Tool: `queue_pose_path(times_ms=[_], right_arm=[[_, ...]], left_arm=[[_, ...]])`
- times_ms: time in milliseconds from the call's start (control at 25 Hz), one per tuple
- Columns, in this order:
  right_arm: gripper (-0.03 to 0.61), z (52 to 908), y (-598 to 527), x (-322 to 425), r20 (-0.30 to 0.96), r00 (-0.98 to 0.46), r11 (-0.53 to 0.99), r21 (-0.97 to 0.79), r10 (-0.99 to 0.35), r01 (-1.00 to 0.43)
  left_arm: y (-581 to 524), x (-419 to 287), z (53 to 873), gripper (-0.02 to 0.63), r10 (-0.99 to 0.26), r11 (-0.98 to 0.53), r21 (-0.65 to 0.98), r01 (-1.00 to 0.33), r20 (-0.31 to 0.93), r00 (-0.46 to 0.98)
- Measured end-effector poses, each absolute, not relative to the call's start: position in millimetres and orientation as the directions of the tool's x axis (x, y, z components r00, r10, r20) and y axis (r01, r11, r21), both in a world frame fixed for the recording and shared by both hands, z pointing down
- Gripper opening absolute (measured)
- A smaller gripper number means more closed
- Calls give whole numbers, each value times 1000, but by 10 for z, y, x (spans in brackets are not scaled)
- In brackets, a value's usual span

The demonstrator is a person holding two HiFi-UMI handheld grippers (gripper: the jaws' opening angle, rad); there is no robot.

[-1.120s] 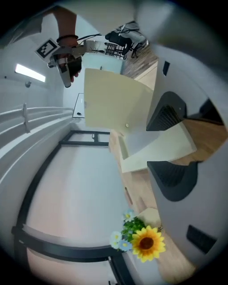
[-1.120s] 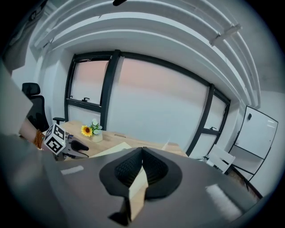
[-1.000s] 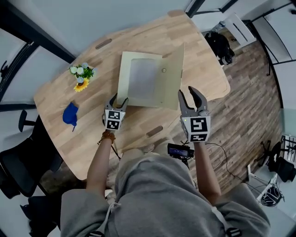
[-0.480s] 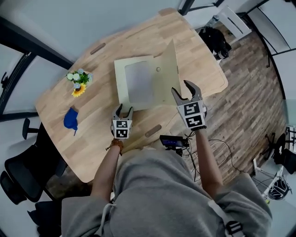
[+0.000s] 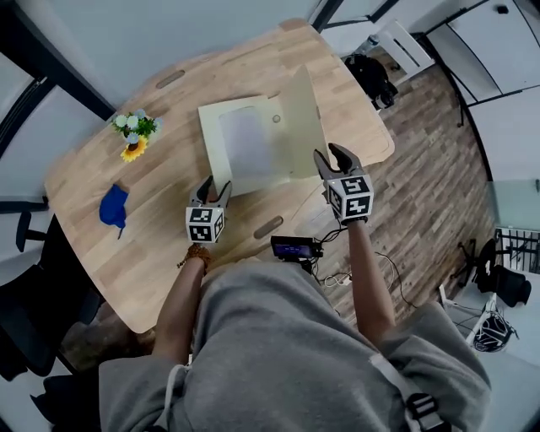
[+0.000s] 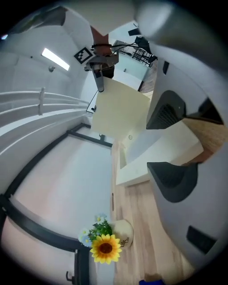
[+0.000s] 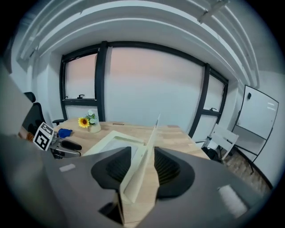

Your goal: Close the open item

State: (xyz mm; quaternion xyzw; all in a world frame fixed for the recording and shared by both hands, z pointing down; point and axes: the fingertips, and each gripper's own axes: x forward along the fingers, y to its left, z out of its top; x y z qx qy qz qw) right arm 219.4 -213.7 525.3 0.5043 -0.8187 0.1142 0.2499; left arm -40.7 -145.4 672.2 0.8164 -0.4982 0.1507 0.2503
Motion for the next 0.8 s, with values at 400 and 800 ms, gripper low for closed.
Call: queue_pose_path(times_ms=[400, 800], right_arm=[[49, 5425, -1997, 2209, 533, -284, 404, 120, -797, -907], [17, 5437, -1870, 2290, 497, -290, 331, -4, -818, -944]], left_arm=[[-1441, -203, 6854, 229, -692, -411, 306, -858, 507, 513], [-1339, -237, 7020, 229, -659, -399, 321, -859, 552, 511]])
